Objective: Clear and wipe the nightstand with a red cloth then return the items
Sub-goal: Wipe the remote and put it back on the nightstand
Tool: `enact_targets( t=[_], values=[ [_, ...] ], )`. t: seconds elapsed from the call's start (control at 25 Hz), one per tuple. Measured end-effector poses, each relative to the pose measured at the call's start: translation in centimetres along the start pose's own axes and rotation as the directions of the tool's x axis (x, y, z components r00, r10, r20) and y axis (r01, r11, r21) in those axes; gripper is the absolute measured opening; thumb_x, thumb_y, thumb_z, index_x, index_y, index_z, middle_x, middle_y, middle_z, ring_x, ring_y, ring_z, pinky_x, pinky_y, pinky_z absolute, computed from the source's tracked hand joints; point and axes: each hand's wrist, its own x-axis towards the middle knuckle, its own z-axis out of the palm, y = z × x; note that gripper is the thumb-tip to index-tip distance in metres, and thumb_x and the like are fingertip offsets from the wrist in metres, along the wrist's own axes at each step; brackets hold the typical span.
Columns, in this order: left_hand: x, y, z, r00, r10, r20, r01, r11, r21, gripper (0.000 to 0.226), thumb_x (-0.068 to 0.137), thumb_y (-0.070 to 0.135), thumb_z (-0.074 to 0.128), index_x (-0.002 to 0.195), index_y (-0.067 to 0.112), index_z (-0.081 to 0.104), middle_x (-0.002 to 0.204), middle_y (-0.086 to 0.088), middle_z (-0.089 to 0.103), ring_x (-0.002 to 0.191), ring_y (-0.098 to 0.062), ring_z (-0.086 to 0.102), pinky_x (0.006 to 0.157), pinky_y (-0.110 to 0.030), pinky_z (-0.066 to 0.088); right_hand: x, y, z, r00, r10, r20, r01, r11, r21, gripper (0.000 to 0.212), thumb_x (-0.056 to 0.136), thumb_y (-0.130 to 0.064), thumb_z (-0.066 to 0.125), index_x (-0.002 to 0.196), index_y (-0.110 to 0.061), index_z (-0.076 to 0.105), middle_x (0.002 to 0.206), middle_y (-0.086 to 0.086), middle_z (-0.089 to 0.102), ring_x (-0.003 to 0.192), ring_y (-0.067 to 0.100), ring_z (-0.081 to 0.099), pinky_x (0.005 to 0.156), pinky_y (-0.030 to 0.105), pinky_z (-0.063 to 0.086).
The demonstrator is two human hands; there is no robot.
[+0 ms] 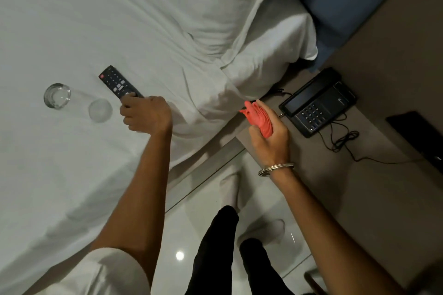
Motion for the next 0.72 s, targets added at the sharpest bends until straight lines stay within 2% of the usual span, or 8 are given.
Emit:
enact_targets(
  t=[0.08,0.16,0.28,0.36,0.4,0.48,0.6,0.72],
  values=[
    [-2.1,-0.4,-1.4,0.984,-0.054,0.167,0.103,0.947,-0.303,0.061,0.086,0.010,0.067,0.138,0.012,0.035,0.136,-0.013,0.055,0.119,-0.031,0.063,0.101,-0.040,0.055,-1.0,-0.4,-1.1,0.987,0.159,-0.028,-0.153,0.977,0.149,0.053,0.082,0.004,0.052,0.134,-0.003,0.059,0.117,-0.004,0.073,0.108,0.003,0.072,0.089,0.016,0.056],
    [-6.2,-1.6,-2.8,0.906,0.027,0.423,0.192,0.863,-0.467,0.070,0.083,0.002,0.071,0.140,0.013,0.033,0.114,-0.013,0.064,0.093,-0.023,0.072,0.087,-0.040,0.064,-1.5,-0.9,-3.0,0.961,0.259,-0.098,-0.231,0.946,0.227,0.048,0.081,-0.004,0.055,0.127,-0.014,0.065,0.113,-0.008,0.073,0.102,-0.004,0.071,0.093,0.018,0.057],
    [-14.2,-3.3,-1.8,0.581,0.178,0.794,0.389,0.797,-0.463,0.025,0.099,0.012,0.068,0.121,0.011,0.055,0.086,-0.007,0.071,0.067,-0.018,0.070,0.063,-0.035,0.063,-2.7,-2.1,-5.4,0.978,0.106,-0.180,-0.069,0.977,0.201,0.054,0.086,-0.011,0.058,0.139,-0.006,0.058,0.133,0.006,0.067,0.125,0.011,0.064,0.111,0.031,0.050],
    [-19.0,-3.7,-0.3,0.329,0.161,0.931,0.599,0.726,-0.337,0.031,0.108,0.040,0.051,0.110,0.012,0.066,0.084,-0.006,0.072,0.073,-0.020,0.068,0.066,-0.035,0.059,-3.4,-2.0,-6.6,0.969,-0.242,-0.057,0.237,0.968,-0.076,0.057,0.094,-0.013,0.059,0.148,-0.001,0.046,0.152,0.014,0.052,0.144,0.023,0.049,0.119,0.037,0.041],
    [-20.9,-3.9,0.5,0.242,0.152,0.958,0.656,0.702,-0.277,0.036,0.108,0.042,0.047,0.110,0.013,0.069,0.090,-0.008,0.073,0.081,-0.022,0.070,0.074,-0.036,0.059,-3.3,-1.7,-7.3,0.920,-0.376,0.109,0.390,0.852,-0.349,0.059,0.095,-0.024,0.059,0.151,-0.009,0.045,0.159,0.011,0.045,0.151,0.025,0.038,0.123,0.044,0.034],
    [-24.4,-4.2,2.3,0.156,0.163,0.974,0.614,0.756,-0.225,0.031,0.105,0.038,0.050,0.117,0.016,0.069,0.107,-0.010,0.075,0.096,-0.023,0.074,0.086,-0.037,0.060,-2.3,0.3,-9.3,0.890,-0.349,0.293,0.446,0.535,-0.717,0.061,0.094,-0.048,0.051,0.152,-0.029,0.045,0.167,0.002,0.032,0.158,0.026,0.020,0.125,0.057,0.022],
    [-27.1,-4.6,3.7,0.126,0.105,0.986,0.524,0.837,-0.156,0.036,0.110,0.041,0.043,0.117,0.016,0.068,0.100,-0.007,0.077,0.079,-0.017,0.076,0.068,-0.032,0.063,-1.4,2.0,-12.3,0.944,-0.301,0.135,0.288,0.554,-0.781,0.060,0.089,-0.049,0.050,0.146,-0.030,0.052,0.167,0.009,0.029,0.157,0.037,0.018,0.122,0.060,0.027],
    [-28.8,-5.1,3.9,0.084,0.092,0.992,0.449,0.885,-0.121,0.039,0.112,0.043,0.037,0.110,0.017,0.066,0.087,-0.005,0.074,0.069,-0.017,0.072,0.061,-0.032,0.059,-1.7,3.7,-15.4,0.912,-0.349,0.217,0.372,0.481,-0.794,0.055,0.091,-0.040,0.054,0.144,-0.025,0.057,0.163,0.013,0.038,0.155,0.039,0.025,0.124,0.055,0.029]
  ],
)
